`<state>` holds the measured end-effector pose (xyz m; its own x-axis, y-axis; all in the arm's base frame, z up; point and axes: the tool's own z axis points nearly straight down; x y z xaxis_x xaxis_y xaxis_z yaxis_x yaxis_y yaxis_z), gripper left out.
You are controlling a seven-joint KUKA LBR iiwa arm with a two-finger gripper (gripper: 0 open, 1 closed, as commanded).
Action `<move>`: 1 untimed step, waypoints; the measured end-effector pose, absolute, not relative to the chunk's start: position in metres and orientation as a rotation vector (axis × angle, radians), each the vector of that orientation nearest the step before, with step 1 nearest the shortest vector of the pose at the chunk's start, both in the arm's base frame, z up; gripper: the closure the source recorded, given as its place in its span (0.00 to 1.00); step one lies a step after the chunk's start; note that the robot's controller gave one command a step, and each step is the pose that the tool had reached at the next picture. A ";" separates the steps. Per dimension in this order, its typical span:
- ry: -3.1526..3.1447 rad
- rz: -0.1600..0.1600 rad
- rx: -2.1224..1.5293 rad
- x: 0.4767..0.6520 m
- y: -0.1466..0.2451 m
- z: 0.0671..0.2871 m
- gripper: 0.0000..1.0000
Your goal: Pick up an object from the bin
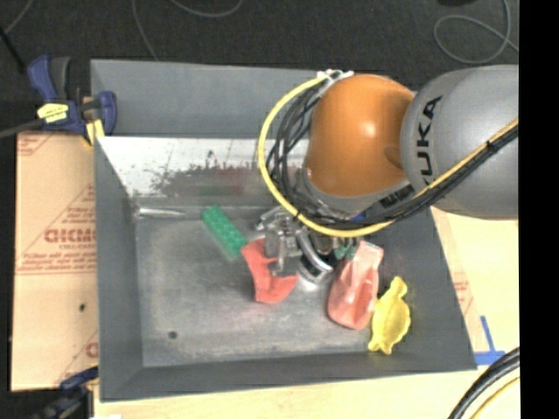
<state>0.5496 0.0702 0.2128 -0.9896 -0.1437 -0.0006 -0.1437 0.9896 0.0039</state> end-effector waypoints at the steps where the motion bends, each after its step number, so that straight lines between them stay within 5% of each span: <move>1: 3.133 0.006 -0.225 0.550 0.070 0.213 1.00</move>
Offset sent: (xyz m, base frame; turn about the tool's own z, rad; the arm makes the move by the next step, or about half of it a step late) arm 0.0000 0.0000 0.0000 0.0000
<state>0.5496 0.0702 0.2128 -0.9897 -0.1431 -0.0006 -0.1431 0.9897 0.0041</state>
